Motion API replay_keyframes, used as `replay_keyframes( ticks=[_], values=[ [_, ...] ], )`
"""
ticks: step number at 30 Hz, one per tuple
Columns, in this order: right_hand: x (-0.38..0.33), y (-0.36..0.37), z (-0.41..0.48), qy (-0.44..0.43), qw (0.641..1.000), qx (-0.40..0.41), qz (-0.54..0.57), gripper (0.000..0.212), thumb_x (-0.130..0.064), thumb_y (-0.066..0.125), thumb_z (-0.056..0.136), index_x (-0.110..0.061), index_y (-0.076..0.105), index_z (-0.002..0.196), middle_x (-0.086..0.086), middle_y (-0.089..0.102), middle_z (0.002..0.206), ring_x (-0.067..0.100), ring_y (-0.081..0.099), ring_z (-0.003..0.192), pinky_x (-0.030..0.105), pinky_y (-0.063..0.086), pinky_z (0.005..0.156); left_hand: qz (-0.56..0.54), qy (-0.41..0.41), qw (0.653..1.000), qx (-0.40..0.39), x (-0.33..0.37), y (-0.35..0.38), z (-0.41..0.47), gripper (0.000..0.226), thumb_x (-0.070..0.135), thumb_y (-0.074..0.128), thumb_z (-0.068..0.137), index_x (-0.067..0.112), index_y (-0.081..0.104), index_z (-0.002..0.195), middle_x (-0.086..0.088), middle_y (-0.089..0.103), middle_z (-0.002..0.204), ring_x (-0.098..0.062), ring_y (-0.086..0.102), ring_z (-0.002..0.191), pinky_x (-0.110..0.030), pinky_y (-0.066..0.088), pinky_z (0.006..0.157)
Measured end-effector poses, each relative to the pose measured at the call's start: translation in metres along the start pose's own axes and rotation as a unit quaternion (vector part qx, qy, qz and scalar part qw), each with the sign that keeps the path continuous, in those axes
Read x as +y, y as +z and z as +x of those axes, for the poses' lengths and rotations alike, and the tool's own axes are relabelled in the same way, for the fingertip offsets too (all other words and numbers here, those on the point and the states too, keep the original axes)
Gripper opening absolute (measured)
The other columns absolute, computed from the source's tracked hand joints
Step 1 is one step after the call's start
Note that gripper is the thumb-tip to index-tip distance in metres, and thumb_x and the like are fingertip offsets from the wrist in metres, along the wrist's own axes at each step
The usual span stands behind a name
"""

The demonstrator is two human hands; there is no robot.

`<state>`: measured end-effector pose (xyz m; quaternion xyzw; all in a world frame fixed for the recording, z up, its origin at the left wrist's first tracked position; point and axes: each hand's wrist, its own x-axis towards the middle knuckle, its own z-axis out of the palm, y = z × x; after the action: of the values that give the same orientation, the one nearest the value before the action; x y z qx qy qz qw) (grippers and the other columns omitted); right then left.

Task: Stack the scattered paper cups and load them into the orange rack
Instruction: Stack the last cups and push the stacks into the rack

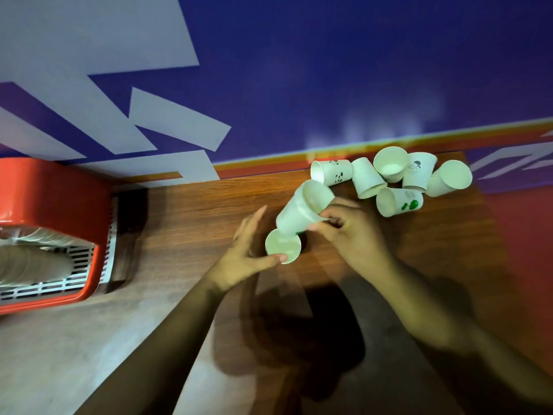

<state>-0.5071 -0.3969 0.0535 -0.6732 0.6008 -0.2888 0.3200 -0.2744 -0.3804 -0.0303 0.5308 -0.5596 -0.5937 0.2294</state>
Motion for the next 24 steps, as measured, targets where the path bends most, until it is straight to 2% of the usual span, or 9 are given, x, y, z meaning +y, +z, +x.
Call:
replay_keyframes(
  ticks=[3,6,9,11,13,15,18,21,24],
  values=[
    [0.003,0.012,-0.016,-0.062,0.993,-0.068,-0.072,0.01,-0.017,0.075,0.081,-0.01,0.069,0.081,-0.007,0.057,0.086,0.01,0.054,0.076,0.023,0.041,0.065,-0.015,0.035,0.998,-0.045,0.021,-0.001,-0.004,0.101,0.047,0.087,0.07,0.052,0.026,0.15,0.017,0.029,0.158,-0.006,0.028,0.148,-0.041,0.024,0.123],
    [0.014,0.028,-0.026,-0.122,0.978,-0.112,-0.126,0.01,-0.02,0.066,0.086,-0.011,0.071,0.088,0.0,0.061,0.095,0.021,0.058,0.088,0.034,0.049,0.073,-0.068,0.013,0.995,-0.065,0.025,-0.001,-0.009,0.085,0.026,0.081,0.08,0.043,0.036,0.15,0.022,0.048,0.148,-0.004,0.044,0.138,-0.03,0.036,0.117],
    [0.028,0.046,-0.036,-0.142,0.965,-0.143,-0.168,0.013,-0.019,0.061,0.09,-0.013,0.071,0.094,0.004,0.058,0.105,0.027,0.057,0.098,0.042,0.053,0.077,-0.055,0.001,0.998,-0.029,0.016,0.001,-0.016,0.072,0.012,0.076,0.085,0.03,0.045,0.147,0.017,0.058,0.139,-0.01,0.053,0.132,-0.03,0.044,0.11],
    [0.031,0.055,-0.045,-0.121,0.968,-0.135,-0.172,0.015,-0.022,0.059,0.092,-0.016,0.072,0.097,0.006,0.05,0.123,0.03,0.054,0.108,0.045,0.053,0.083,-0.04,-0.006,0.999,-0.016,0.008,0.003,-0.019,0.07,0.007,0.075,0.085,0.022,0.046,0.147,0.01,0.059,0.14,-0.013,0.054,0.132,-0.036,0.044,0.111],
    [0.034,0.062,-0.053,-0.114,0.975,-0.1,-0.163,0.016,-0.025,0.061,0.091,-0.021,0.075,0.098,0.008,0.038,0.145,0.03,0.045,0.124,0.04,0.046,0.1,-0.018,-0.006,1.0,-0.013,0.001,0.006,-0.021,0.069,0.011,0.077,0.085,0.024,0.047,0.147,0.005,0.056,0.144,-0.016,0.051,0.135,-0.044,0.04,0.115],
    [0.041,0.068,-0.059,-0.097,0.981,-0.108,-0.132,0.017,-0.023,0.065,0.09,-0.02,0.076,0.102,0.005,0.027,0.158,0.026,0.038,0.136,0.036,0.038,0.111,0.024,0.006,1.0,-0.014,-0.008,0.009,-0.022,0.069,0.016,0.077,0.086,0.027,0.047,0.147,0.006,0.053,0.145,-0.013,0.049,0.136,-0.046,0.038,0.116],
    [0.052,0.072,-0.064,-0.069,0.984,-0.131,-0.099,0.028,-0.022,0.069,0.088,-0.018,0.071,0.116,-0.008,0.024,0.16,0.019,0.039,0.139,0.037,0.043,0.108,0.018,-0.009,1.0,-0.018,-0.013,0.016,-0.025,0.067,0.009,0.075,0.087,0.023,0.047,0.147,0.005,0.055,0.144,-0.01,0.051,0.134,-0.041,0.039,0.115],
    [0.052,0.064,-0.063,-0.038,0.988,-0.138,-0.066,0.058,-0.025,0.073,0.086,-0.024,0.051,0.14,-0.014,0.025,0.159,0.011,0.033,0.141,0.028,0.04,0.108,0.015,-0.023,0.999,-0.032,-0.013,0.018,-0.029,0.069,0.007,0.074,0.088,0.023,0.044,0.148,0.006,0.057,0.142,-0.008,0.056,0.128,-0.032,0.044,0.111],
    [0.053,0.04,-0.057,-0.014,0.993,-0.104,-0.051,0.06,-0.031,0.07,0.088,-0.024,0.047,0.143,-0.009,0.031,0.156,0.009,0.033,0.14,0.024,0.032,0.11,0.007,-0.06,0.998,-0.004,0.0,0.009,-0.029,0.077,0.011,0.076,0.086,0.024,0.038,0.152,0.005,0.052,0.144,-0.012,0.054,0.125,-0.019,0.048,0.1]
  ],
)
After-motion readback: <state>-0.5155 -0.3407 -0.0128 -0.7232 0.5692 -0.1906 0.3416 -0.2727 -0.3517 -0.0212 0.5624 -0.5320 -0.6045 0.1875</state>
